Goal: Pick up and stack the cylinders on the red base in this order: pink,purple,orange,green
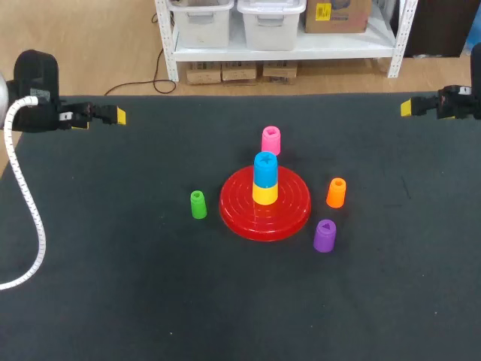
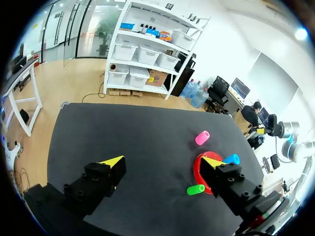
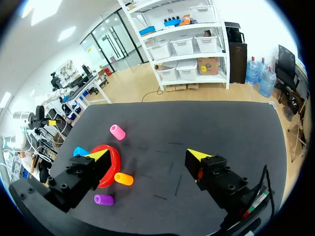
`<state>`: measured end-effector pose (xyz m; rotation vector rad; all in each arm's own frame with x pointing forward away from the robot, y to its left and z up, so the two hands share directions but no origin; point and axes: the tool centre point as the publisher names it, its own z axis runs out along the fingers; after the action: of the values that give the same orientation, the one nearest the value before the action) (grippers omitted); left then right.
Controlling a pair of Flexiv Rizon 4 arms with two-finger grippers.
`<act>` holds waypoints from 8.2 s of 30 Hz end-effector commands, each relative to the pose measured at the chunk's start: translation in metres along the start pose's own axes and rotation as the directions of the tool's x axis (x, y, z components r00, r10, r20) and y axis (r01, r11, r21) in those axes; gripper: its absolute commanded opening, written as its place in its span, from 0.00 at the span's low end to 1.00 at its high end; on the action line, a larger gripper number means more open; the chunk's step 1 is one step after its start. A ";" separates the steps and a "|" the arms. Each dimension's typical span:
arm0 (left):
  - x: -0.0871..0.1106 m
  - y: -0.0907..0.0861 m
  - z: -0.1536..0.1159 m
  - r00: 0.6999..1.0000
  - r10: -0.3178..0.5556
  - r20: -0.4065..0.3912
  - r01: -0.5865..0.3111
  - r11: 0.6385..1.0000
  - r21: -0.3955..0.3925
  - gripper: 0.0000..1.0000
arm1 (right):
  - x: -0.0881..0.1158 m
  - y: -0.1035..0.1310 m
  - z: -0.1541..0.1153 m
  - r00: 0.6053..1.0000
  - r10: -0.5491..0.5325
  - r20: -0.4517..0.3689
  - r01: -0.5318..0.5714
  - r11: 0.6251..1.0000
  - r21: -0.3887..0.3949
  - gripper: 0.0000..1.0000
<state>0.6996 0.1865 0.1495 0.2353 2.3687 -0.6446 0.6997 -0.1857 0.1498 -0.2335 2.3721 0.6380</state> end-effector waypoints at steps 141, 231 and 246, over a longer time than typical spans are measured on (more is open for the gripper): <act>-0.021 -0.016 0.005 0.446 0.864 0.232 -0.813 0.283 0.508 1.00 | -0.065 0.057 0.014 0.739 -0.596 -0.315 0.616 0.787 -0.045 1.00; -0.021 -0.016 0.005 0.446 0.864 0.232 -0.813 0.283 0.508 1.00 | 0.007 0.115 0.247 0.465 -0.640 -0.612 0.701 0.688 -0.187 1.00; -0.021 -0.016 0.005 0.446 0.864 0.232 -0.813 0.283 0.508 1.00 | 0.008 0.115 0.258 0.468 -0.625 -0.625 0.679 0.707 -0.199 1.00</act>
<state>0.7130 0.1694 0.1666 1.7106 1.6269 -0.7357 0.7949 0.0390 0.0190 -1.4890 2.6081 0.0559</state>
